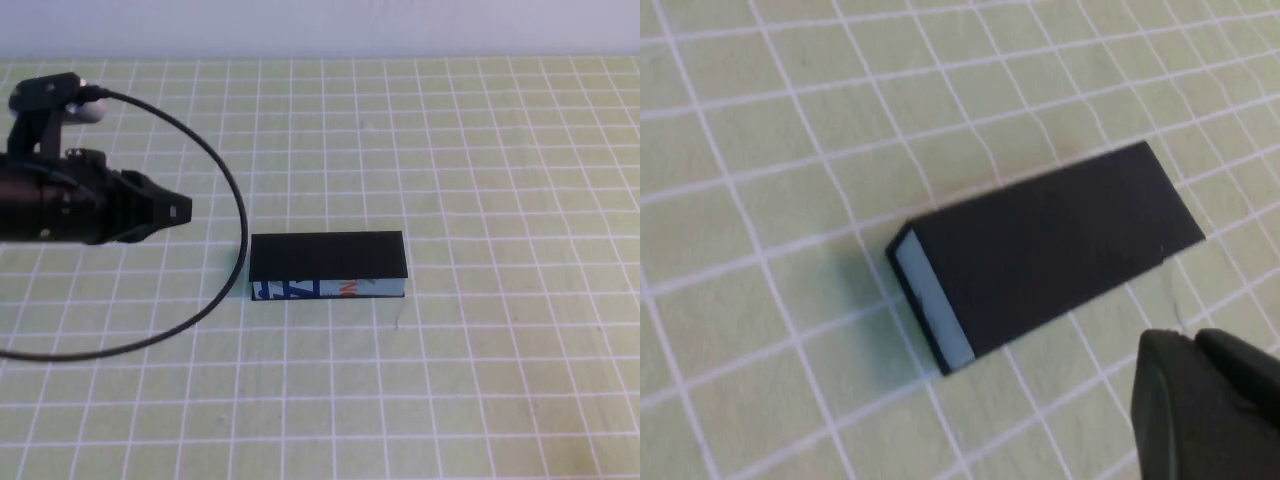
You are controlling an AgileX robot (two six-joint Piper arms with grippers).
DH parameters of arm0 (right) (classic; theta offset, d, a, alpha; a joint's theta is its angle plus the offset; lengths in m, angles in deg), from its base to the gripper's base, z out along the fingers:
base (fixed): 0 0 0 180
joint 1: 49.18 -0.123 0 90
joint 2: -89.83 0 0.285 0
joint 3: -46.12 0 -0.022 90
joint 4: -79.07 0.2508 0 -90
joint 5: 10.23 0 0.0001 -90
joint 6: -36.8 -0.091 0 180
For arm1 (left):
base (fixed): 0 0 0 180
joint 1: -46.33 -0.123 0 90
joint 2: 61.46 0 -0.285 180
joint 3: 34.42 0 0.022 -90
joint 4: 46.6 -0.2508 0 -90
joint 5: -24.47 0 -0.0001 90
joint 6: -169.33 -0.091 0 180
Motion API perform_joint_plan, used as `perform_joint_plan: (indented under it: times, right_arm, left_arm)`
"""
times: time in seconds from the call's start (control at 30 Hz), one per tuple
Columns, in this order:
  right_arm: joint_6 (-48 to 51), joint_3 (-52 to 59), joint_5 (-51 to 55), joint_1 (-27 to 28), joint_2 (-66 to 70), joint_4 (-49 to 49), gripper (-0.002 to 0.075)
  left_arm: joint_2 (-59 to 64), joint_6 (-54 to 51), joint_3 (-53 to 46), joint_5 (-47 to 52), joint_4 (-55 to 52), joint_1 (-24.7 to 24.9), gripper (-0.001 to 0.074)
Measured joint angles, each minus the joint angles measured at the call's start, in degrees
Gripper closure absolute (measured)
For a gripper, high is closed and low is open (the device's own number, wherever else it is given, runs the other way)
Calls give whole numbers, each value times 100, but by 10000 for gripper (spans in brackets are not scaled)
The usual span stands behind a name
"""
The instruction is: Take glasses out of glasses case
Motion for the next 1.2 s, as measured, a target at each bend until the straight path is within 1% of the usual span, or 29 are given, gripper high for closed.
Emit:
perform_joint_plan:
  times: [0.27,0.57,0.67,0.87,1.0,1.1,1.2]
  right_arm:
    - [0,0,0,0,0,0,743]
    - [0,0,0,0,0,0,743]
    - [0,0,0,0,0,0,743]
    - [0,0,0,0,0,0,743]
    - [0,0,-25,0,0,40,743]
    - [0,0,-235,0,0,389,743]
    - [0,0,-694,0,0,1188,743]
  left_arm:
    - [1711,-738,1213,101,561,23,739]
    - [3137,-877,2414,172,632,419,739]
    - [3493,-877,2722,192,641,468,739]
    - [4038,-816,3027,192,692,489,739]
    - [4275,-807,3050,182,701,498,739]
    - [4404,-793,3055,193,715,498,739]
    - [4509,-768,3055,193,715,498,739]
